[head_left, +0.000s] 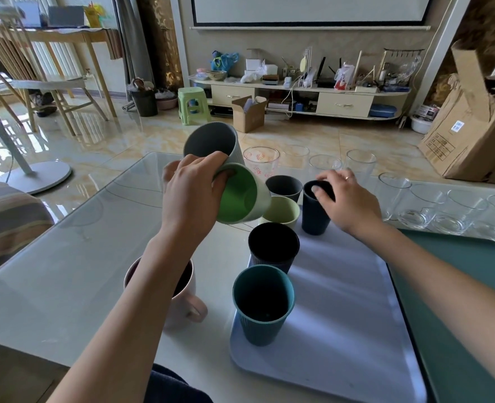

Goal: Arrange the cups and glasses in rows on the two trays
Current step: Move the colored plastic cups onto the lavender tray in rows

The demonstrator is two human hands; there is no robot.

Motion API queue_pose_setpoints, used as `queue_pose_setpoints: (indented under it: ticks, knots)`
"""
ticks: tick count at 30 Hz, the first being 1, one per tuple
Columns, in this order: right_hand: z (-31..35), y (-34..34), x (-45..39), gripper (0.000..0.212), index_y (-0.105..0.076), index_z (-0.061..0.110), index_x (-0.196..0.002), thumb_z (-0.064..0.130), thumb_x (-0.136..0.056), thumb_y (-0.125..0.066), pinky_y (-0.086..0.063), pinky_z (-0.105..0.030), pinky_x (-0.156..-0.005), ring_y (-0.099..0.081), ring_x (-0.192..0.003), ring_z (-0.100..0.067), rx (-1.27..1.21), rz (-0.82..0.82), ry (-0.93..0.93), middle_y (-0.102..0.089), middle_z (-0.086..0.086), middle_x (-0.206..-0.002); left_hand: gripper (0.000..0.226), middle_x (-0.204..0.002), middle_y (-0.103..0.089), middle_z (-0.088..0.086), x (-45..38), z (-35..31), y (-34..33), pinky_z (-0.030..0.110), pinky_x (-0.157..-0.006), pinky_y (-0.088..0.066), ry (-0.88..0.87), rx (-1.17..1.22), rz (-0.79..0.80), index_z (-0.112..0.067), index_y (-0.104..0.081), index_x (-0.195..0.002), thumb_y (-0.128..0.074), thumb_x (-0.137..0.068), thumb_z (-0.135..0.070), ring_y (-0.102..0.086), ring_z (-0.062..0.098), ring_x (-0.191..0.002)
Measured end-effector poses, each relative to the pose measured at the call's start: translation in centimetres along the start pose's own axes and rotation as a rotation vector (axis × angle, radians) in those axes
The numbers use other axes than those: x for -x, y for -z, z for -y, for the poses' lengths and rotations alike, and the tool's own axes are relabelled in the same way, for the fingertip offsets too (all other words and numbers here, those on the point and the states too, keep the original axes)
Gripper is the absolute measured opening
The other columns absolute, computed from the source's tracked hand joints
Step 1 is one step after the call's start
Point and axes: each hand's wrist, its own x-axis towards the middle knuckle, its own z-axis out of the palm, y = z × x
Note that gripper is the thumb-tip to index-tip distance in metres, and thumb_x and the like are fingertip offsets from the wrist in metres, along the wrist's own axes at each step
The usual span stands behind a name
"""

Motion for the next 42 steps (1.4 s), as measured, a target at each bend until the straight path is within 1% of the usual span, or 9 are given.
queue_pose_setpoints:
  ticks: [2,5,12,17,26,29,33,38,42]
  knots:
    - [1.8,1.1,0.2,0.030,-0.050,0.020,-0.122,0.031,-0.095,-0.048,-0.046,-0.032,-0.068,-0.060,-0.090,-0.025,-0.191,-0.121,0.051,-0.046,-0.005,-0.126,0.009,-0.081,-0.063,-0.001,-0.1,-0.1,0.0,0.033,-0.080,-0.030,-0.026,0.003,0.002,-0.012,-0.061,-0.091,-0.052,-0.090,-0.014,-0.053,0.027,-0.085]
    - [5.0,2.4,0.3,0.044,-0.046,0.024,-0.128,0.015,-0.087,-0.059,-0.043,-0.024,-0.073,-0.055,-0.088,-0.016,-0.556,-0.014,0.223,-0.046,0.000,-0.121,0.012,-0.078,-0.060,-0.003,-0.2,-0.6,0.1,0.033,-0.077,-0.033,-0.088,0.029,0.016,-0.011,-0.061,-0.092,-0.050,-0.090,-0.014,-0.053,0.027,-0.084]
    - [7.6,3.9,0.2,0.076,-0.026,0.034,-0.142,-0.002,-0.082,-0.055,-0.041,-0.012,-0.079,-0.041,-0.121,-0.011,-0.571,0.249,0.395,-0.042,0.006,-0.142,0.026,-0.093,-0.067,0.006,0.2,-1.4,0.5,0.046,-0.068,-0.051,-0.201,0.081,0.130,-0.008,-0.062,-0.103,-0.043,-0.091,-0.021,-0.054,0.027,-0.096]
    - [7.0,5.8,-0.1,0.074,-0.028,0.033,-0.142,0.010,-0.078,-0.059,-0.045,-0.025,-0.096,-0.041,-0.132,-0.008,-0.913,0.440,0.354,-0.040,0.005,-0.146,0.039,-0.096,-0.068,0.005,0.4,-2.1,0.2,0.047,-0.067,-0.052,-0.306,0.109,0.190,-0.010,-0.061,-0.107,-0.034,-0.090,-0.033,-0.054,0.026,-0.097]
    - [5.4,7.2,-0.2,0.073,-0.036,0.035,-0.138,0.023,-0.077,-0.073,-0.043,-0.032,-0.103,-0.045,-0.126,-0.012,-0.849,0.429,0.321,-0.046,0.008,-0.138,0.036,-0.104,-0.067,0.010,0.8,-3.1,-0.4,0.046,-0.063,-0.055,-0.384,0.189,0.151,-0.018,-0.048,-0.119,-0.040,-0.085,-0.024,-0.060,0.027,-0.096]
    - [5.4,7.4,0.1,0.058,-0.042,0.039,-0.125,0.023,-0.080,-0.073,-0.046,-0.026,-0.098,-0.049,-0.119,-0.010,-0.865,0.378,0.288,-0.053,0.013,-0.127,0.036,-0.101,-0.069,0.011,0.8,-3.5,-0.5,0.039,-0.066,-0.055,-0.328,0.268,0.126,-0.012,-0.057,-0.118,-0.043,-0.088,-0.024,-0.065,0.029,-0.087]
    - [4.6,7.9,0.5,0.056,-0.046,0.037,-0.121,0.027,-0.076,-0.077,-0.049,-0.022,-0.082,-0.054,-0.105,-0.007,-0.769,0.215,0.268,-0.055,0.010,-0.120,0.038,-0.119,-0.065,0.000,0.7,-4.3,-0.4,0.012,-0.088,-0.044,-0.189,0.472,0.144,-0.020,-0.059,-0.126,-0.050,-0.089,-0.018,-0.059,0.006,-0.110]
    - [-0.2,6.8,1.4,0.060,-0.046,0.017,-0.124,0.027,-0.073,-0.077,-0.053,-0.020,-0.071,-0.057,-0.099,-0.015,-0.948,-0.102,0.002,-0.055,0.002,-0.113,0.033,-0.096,-0.067,-0.011,-0.2,-3.4,0.3,0.022,-0.078,-0.051,0.001,0.547,0.060,-0.019,-0.068,-0.111,-0.048,-0.087,-0.008,-0.063,0.005,-0.088]
    - [-3.4,4.3,4.7,0.069,-0.044,0.020,-0.118,0.042,-0.060,-0.074,-0.052,-0.034,-0.087,-0.056,-0.108,-0.022,-0.901,0.044,-0.123,-0.056,-0.001,-0.115,0.022,-0.083,-0.067,0.000,-0.9,-1.5,0.2,0.030,-0.069,-0.048,0.192,0.450,-0.047,-0.013,-0.070,-0.101,-0.055,-0.085,-0.010,-0.060,0.016,-0.075]
